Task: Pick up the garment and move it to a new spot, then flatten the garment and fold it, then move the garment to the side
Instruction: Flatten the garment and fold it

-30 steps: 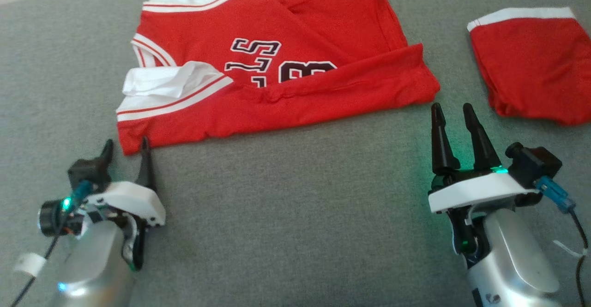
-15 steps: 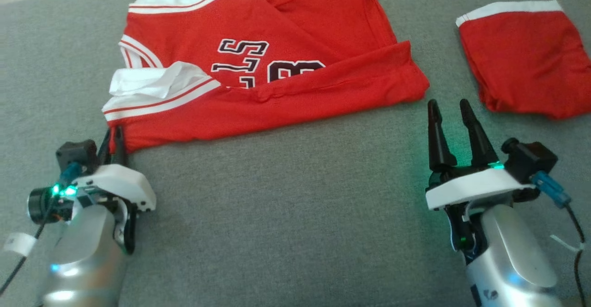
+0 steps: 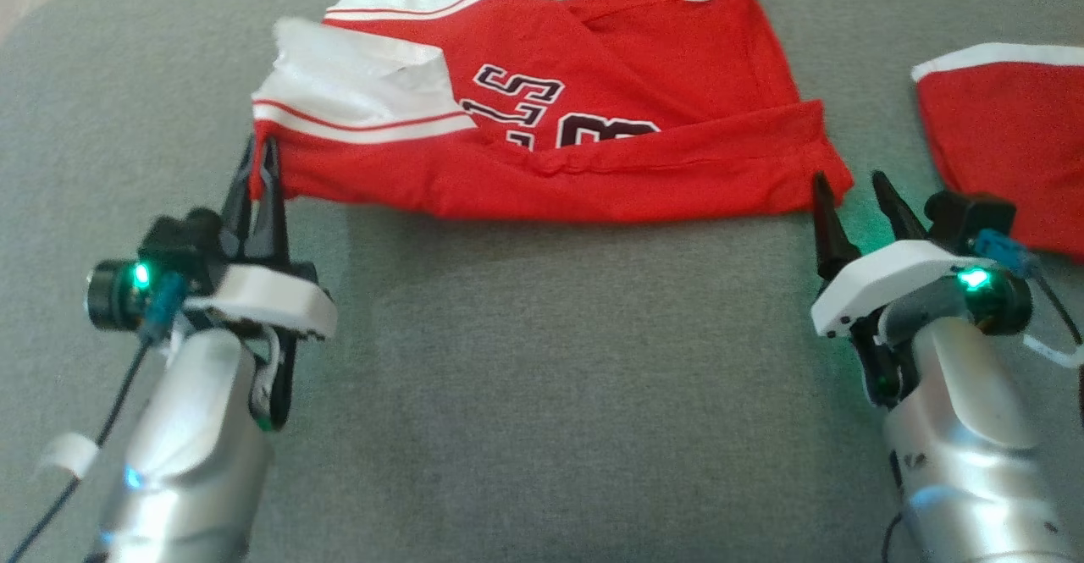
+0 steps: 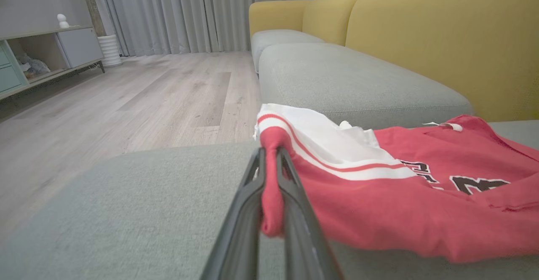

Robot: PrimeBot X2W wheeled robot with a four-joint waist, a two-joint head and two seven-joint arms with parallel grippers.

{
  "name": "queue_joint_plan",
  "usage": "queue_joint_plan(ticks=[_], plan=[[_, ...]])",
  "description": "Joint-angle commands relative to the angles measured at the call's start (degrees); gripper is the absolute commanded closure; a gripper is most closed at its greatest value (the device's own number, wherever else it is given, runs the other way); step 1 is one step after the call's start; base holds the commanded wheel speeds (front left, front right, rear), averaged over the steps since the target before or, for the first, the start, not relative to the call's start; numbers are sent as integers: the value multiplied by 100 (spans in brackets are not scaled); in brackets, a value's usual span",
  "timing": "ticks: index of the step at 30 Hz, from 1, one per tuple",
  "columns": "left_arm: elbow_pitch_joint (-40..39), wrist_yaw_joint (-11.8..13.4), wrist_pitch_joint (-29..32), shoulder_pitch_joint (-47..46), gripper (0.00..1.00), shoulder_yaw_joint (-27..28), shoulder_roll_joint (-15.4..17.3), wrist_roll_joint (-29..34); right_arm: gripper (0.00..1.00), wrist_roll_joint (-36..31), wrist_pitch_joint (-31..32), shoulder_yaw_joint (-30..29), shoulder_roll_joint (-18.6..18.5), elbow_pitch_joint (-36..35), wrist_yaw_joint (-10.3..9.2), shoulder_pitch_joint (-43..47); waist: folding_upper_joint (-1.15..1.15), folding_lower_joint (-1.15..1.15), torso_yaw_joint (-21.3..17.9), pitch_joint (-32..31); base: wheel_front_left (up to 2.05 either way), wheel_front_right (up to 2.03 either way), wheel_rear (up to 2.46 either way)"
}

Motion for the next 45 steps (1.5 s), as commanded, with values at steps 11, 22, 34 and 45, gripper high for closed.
queue_joint_plan(ticks=[11, 22, 34, 45], plan=[[-361, -43, -61, 317, 100, -10, -37, 241, 0, -1136, 720, -336, 15, 1472, -11, -899, 0, 0, 432, 25, 0, 0, 0], [120, 27, -54, 565, 100, -58, 11, 240, 100, -1206, 361, -339, 15, 1873, -11, -860, 0, 0, 373, -394, 0, 0, 0], [134, 159, 105, 1556, 100, -114, 154, 113, 100, -481, 64, -72, 15, 1471, -11, 28, 0, 0, -16, -1333, 0, 0, 0], [-450, 299, 419, 2221, 100, -277, 134, 50, 100, -288, 1006, -272, 15, -382, -11, 1345, 0, 0, -95, -1563, 0, 0, 0]])
